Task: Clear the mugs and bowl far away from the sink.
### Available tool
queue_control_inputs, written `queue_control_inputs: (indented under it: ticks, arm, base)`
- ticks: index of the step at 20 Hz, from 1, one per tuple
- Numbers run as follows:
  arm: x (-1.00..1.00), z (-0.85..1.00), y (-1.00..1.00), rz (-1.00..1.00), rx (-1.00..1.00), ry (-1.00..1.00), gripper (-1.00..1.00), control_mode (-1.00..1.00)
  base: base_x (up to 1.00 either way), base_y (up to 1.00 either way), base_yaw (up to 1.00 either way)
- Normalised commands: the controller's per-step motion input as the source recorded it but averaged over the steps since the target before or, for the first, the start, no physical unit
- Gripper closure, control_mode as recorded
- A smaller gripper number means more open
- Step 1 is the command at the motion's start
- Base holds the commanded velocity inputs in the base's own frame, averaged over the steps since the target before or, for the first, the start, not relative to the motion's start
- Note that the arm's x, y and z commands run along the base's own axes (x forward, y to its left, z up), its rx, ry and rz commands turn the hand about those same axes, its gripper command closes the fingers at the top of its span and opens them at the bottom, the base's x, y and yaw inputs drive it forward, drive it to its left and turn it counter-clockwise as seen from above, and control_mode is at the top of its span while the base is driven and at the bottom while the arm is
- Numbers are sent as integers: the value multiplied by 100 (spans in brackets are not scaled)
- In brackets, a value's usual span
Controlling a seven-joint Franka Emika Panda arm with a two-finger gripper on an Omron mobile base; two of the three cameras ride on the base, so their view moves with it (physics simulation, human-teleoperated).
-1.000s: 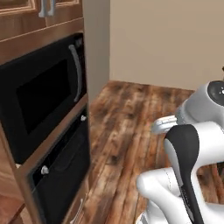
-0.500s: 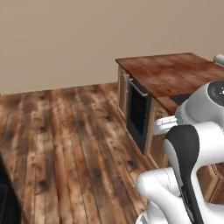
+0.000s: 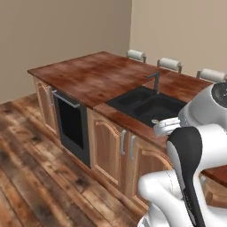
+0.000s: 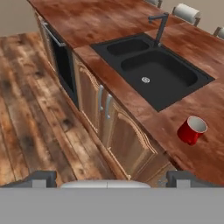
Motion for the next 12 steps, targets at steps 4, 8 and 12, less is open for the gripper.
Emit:
queue_control_inputs:
  ticks: [4,8,12]
  arm:
    - [0,0,0,0,0,0,-100,100]
    - [0,0,0,0,0,0,-100,100]
    - [0,0,0,0,0,0,-100,100]
  base:
    - [74,11,-47]
    - [54,-2,-31]
    - [1,-58,-36]
